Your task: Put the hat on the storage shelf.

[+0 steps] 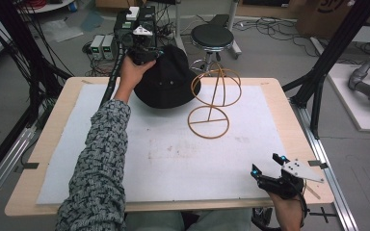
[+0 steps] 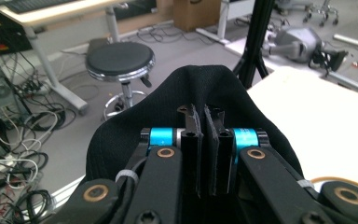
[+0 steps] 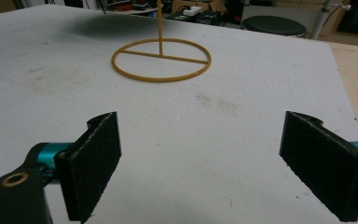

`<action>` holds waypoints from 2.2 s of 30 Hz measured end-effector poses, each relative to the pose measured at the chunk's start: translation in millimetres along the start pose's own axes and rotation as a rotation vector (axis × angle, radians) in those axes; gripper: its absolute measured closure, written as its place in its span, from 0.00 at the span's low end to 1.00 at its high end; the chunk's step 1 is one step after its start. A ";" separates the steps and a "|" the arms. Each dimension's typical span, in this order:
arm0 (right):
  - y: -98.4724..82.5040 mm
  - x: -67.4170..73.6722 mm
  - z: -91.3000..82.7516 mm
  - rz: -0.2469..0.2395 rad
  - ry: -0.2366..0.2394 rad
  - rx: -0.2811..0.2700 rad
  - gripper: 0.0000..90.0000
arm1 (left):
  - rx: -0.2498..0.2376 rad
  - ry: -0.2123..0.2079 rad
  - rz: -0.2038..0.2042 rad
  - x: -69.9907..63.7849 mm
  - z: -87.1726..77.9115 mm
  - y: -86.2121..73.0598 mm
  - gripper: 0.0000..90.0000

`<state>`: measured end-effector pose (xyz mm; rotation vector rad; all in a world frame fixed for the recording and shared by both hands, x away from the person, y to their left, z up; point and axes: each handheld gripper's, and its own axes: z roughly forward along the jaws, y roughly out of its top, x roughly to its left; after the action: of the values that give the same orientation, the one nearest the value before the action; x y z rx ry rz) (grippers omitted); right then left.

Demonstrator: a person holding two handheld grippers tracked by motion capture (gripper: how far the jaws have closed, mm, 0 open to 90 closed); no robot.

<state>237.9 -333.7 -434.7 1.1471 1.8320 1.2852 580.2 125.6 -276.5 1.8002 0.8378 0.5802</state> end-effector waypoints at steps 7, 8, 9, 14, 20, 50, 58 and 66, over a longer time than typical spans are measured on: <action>0.6 0.1 1.4 -0.001 0.006 -0.002 0.14 | -0.086 -0.017 -0.040 11.8 -24.3 9.9 0.95; 0.6 0.2 1.9 -0.001 0.007 -0.003 0.14 | -0.097 -0.018 -0.042 13.5 -27.9 11.1 0.95; 0.5 1.0 1.9 0.006 0.009 0.006 0.14 | -0.105 -0.015 -0.040 15.8 -32.2 12.7 0.95; 0.7 0.5 1.8 -0.005 0.005 0.000 0.14 | -0.159 -0.017 -0.063 24.7 -48.5 18.2 0.95; 0.8 1.3 2.3 -0.001 0.008 0.001 0.14 | -0.213 -0.010 -0.077 33.0 -68.2 27.2 0.95; 1.2 2.3 3.6 0.000 0.012 0.004 0.14 | -0.475 -0.238 -0.102 -1.3 -103.0 79.9 0.96; 1.3 2.1 3.6 -0.005 0.013 0.003 0.14 | -0.481 -0.313 -0.113 -16.6 -92.2 84.8 0.96; 1.0 2.0 3.4 0.000 0.015 0.007 0.14 | -0.466 -0.375 -0.098 -29.3 -80.5 85.3 0.96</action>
<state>240.2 -330.4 -434.9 1.1443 1.8484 1.2922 527.2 131.2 -168.0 1.3720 0.4803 0.3231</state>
